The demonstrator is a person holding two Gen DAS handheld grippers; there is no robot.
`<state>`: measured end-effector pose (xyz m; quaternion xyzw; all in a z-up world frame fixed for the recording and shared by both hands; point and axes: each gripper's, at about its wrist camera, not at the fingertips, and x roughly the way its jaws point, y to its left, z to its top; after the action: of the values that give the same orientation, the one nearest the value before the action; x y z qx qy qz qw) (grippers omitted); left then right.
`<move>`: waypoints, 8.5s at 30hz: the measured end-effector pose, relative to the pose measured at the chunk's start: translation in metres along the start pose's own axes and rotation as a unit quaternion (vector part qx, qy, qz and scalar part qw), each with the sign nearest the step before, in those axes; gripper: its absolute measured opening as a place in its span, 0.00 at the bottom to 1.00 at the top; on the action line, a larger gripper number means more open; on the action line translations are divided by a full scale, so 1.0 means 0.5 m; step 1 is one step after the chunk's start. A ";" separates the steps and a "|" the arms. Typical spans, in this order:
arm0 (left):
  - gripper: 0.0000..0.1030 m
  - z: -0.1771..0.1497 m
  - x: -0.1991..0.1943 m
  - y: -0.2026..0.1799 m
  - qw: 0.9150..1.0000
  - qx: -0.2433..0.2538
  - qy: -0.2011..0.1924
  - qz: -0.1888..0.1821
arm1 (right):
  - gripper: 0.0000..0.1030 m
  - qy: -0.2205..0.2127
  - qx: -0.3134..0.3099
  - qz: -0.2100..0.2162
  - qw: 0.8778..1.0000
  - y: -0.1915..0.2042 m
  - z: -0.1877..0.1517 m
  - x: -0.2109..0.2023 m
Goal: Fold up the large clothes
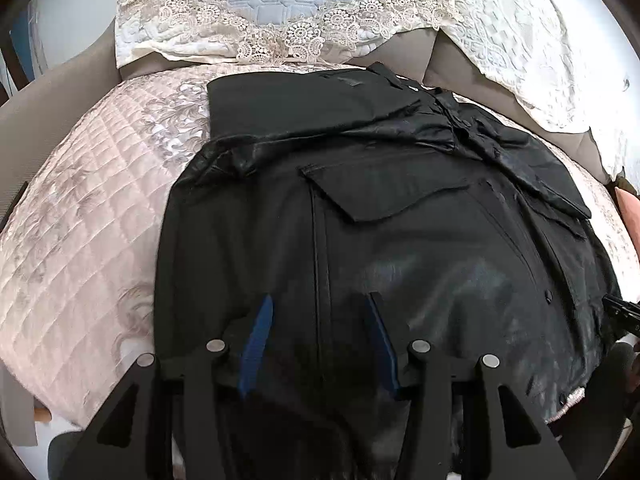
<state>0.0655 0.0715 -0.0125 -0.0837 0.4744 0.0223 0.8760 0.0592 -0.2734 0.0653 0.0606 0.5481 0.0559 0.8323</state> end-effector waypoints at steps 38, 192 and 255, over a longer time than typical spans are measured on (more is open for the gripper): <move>0.62 -0.039 -0.072 0.068 0.998 -0.053 -0.022 0.040 | 0.55 -0.041 -0.003 -0.038 0.998 -0.013 -0.029 -0.061; 0.58 0.318 0.132 0.219 0.983 -0.170 -0.067 -0.007 | 0.65 -0.102 0.210 0.062 0.970 -0.300 0.284 0.125; 0.56 0.190 0.007 0.129 0.994 -0.097 -0.034 -0.037 | 0.58 -0.090 0.101 0.006 0.991 -0.207 0.165 -0.003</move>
<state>0.1383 0.1508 0.0275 -0.1848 0.4369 0.0385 0.8795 0.1372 -0.3792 0.0820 0.1525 0.4736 -0.0003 0.8674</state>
